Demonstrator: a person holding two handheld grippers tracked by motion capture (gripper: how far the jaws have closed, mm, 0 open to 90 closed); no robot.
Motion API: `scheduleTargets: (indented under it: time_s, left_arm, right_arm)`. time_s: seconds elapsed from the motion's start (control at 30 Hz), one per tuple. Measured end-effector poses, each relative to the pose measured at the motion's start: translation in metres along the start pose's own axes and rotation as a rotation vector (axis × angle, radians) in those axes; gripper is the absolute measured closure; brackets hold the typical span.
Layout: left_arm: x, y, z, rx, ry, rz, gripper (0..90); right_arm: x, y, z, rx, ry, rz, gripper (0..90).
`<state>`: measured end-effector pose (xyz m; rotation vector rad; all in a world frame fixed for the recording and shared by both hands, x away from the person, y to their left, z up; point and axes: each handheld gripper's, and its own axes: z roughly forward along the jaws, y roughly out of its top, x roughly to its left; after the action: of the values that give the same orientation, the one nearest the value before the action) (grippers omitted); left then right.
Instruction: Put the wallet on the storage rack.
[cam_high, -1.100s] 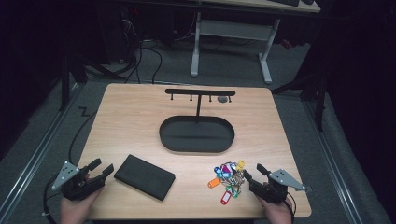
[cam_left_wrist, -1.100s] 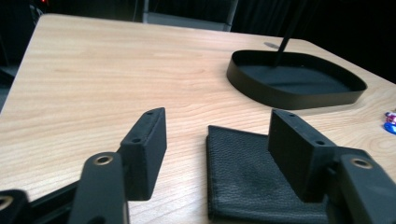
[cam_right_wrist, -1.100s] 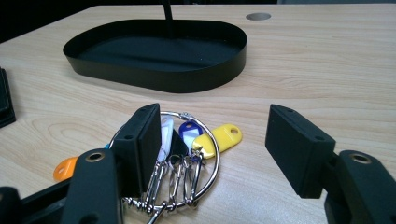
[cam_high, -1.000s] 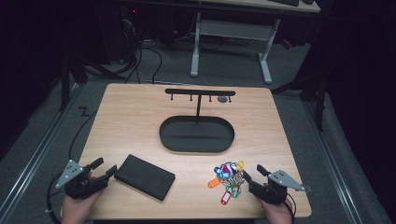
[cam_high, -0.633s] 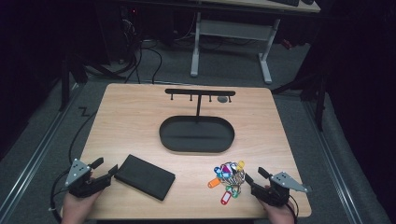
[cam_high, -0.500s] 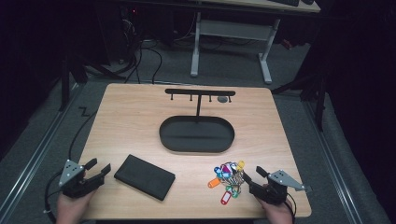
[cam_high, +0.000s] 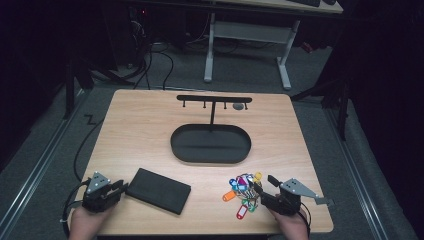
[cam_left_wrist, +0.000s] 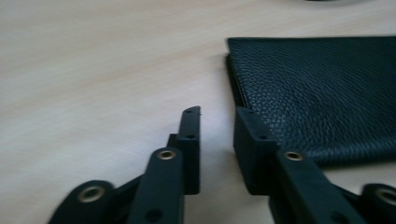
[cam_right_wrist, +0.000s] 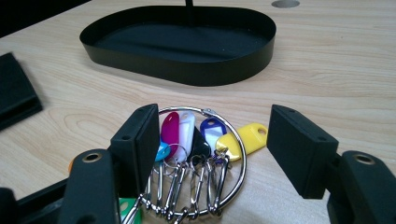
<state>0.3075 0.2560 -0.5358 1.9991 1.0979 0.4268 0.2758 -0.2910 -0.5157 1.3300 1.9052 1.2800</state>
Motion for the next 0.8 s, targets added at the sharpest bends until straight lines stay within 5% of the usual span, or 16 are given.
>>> scheduleTargets:
  time_s: [0.17, 0.3, 0.43, 0.5, 0.53, 0.67, 0.8]
  left_arm:
    - [-0.032, -0.006, -0.008, 0.000, -0.034, 0.067, 65.8]
    - [-0.061, -0.005, -0.011, 0.003, -0.058, 0.161, 59.4]
    - [-0.065, 0.002, -0.018, -0.072, -0.048, 0.177, 46.3]
    - [-0.066, 0.006, -0.020, -0.124, -0.088, 0.166, 45.5]
    - [-0.070, 0.012, -0.017, -0.154, -0.151, 0.168, 45.2]
    - [-0.078, 0.020, -0.008, -0.163, -0.179, 0.210, 45.5]
    - [-0.086, 0.029, 0.007, -0.121, -0.188, 0.263, 41.5]
  right_arm:
    - [-0.002, 0.003, 0.002, -0.009, 0.009, 0.004, 35.0]
    - [-0.002, 0.005, 0.004, -0.012, 0.021, -0.001, 35.0]
    - [-0.001, 0.005, 0.003, -0.016, 0.024, -0.002, 35.0]
    - [-0.001, 0.004, 0.002, -0.014, 0.022, -0.007, 35.0]
    - [-0.001, 0.002, -0.001, -0.011, 0.015, -0.009, 35.1]
    - [-0.002, -0.002, -0.007, -0.004, -0.004, -0.001, 35.1]
    - [-0.003, -0.004, -0.014, -0.007, -0.046, 0.007, 35.0]
